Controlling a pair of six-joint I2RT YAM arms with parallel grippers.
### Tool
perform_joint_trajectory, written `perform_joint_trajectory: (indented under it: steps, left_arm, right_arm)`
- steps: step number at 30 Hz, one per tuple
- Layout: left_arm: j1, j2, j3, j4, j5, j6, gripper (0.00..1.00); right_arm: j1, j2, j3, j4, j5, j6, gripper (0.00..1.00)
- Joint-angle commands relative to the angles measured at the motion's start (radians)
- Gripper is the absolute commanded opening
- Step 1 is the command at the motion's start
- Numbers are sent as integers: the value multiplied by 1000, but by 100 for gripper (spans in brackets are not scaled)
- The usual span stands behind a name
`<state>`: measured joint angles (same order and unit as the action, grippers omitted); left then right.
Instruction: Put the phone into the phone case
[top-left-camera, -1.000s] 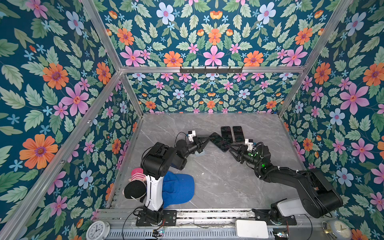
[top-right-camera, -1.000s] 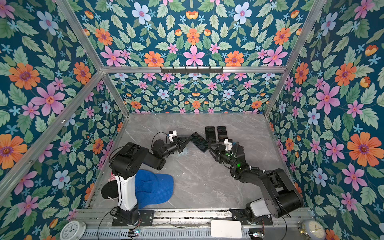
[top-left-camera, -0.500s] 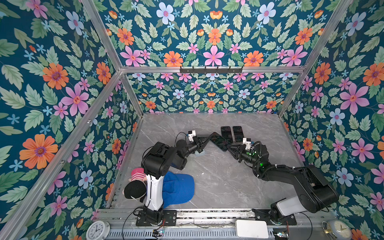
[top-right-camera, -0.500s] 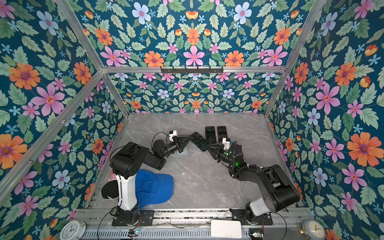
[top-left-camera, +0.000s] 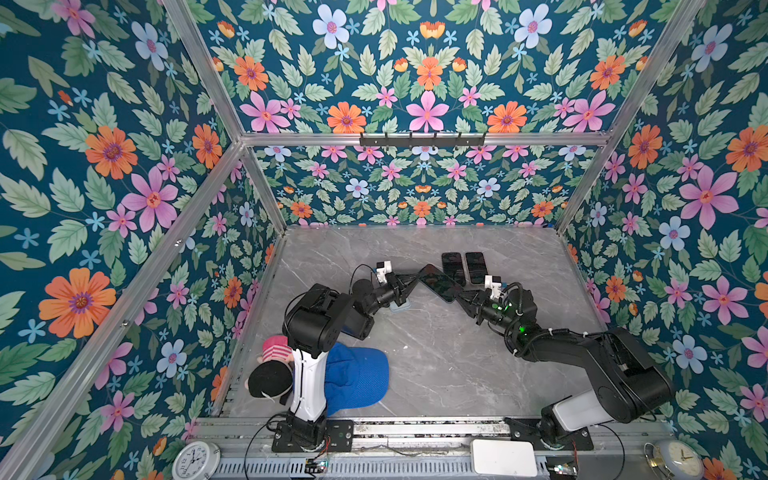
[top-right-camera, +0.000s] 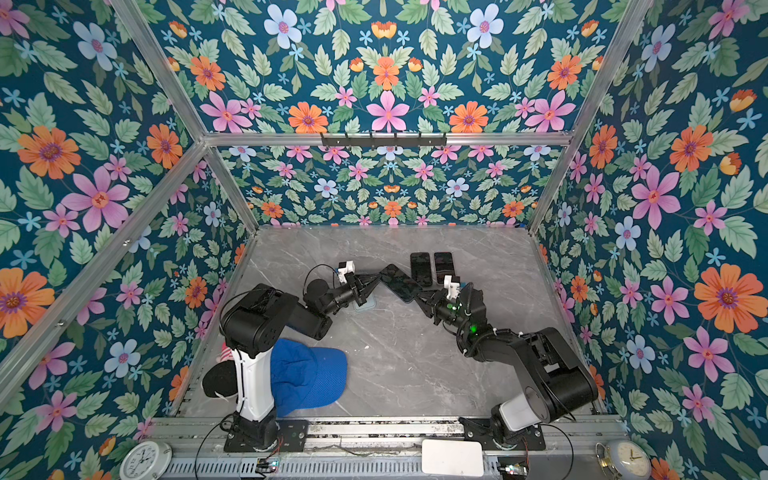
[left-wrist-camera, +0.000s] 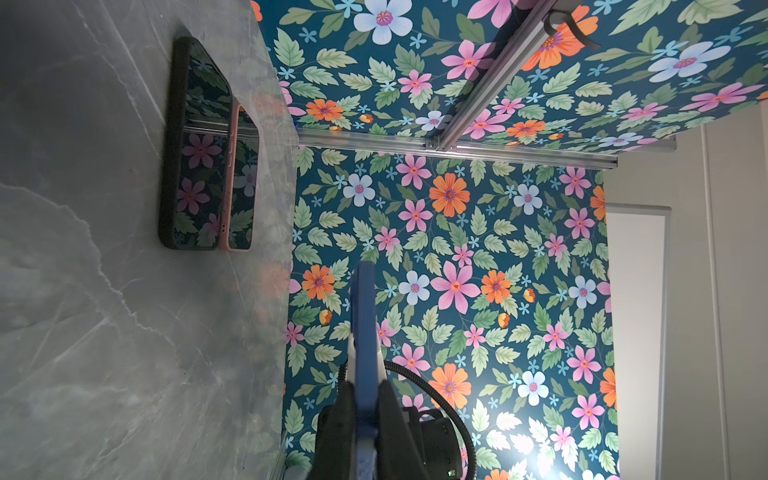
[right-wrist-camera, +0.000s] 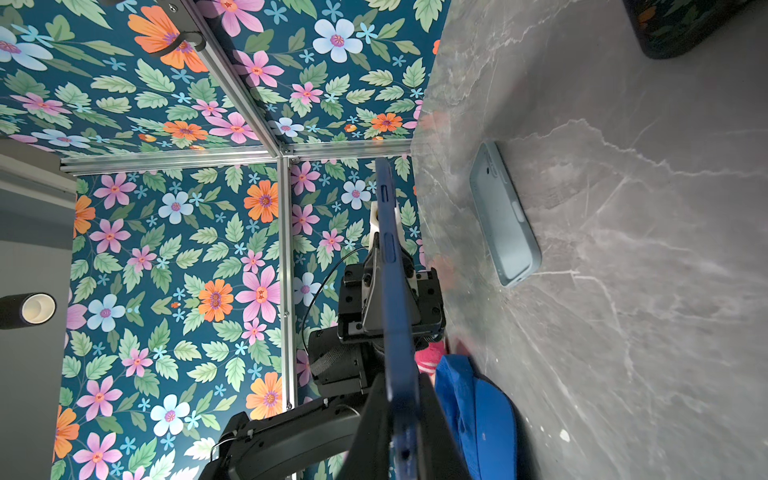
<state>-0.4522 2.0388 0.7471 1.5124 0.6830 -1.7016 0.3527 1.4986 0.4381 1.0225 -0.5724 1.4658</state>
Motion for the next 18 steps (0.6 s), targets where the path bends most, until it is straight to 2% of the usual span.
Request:
perform_joint_trajectory:
  steps: [1,7,11,18]
  left_arm:
    - [0,-7,2,71,10,0,8]
    - [0,-33,11,13,19,36,16]
    - [0,-50,17,-65,37,75,20]
    - [18,-100,41,-348,76,252,40]
  right_arm:
    - [1,-4,4,16,3,25,10]
    - [0,-12,11,-4,6,19,8]
    - [-2,-22,26,-81,4,-3,7]
    - [-22,-6,77,-149,-27,-33,5]
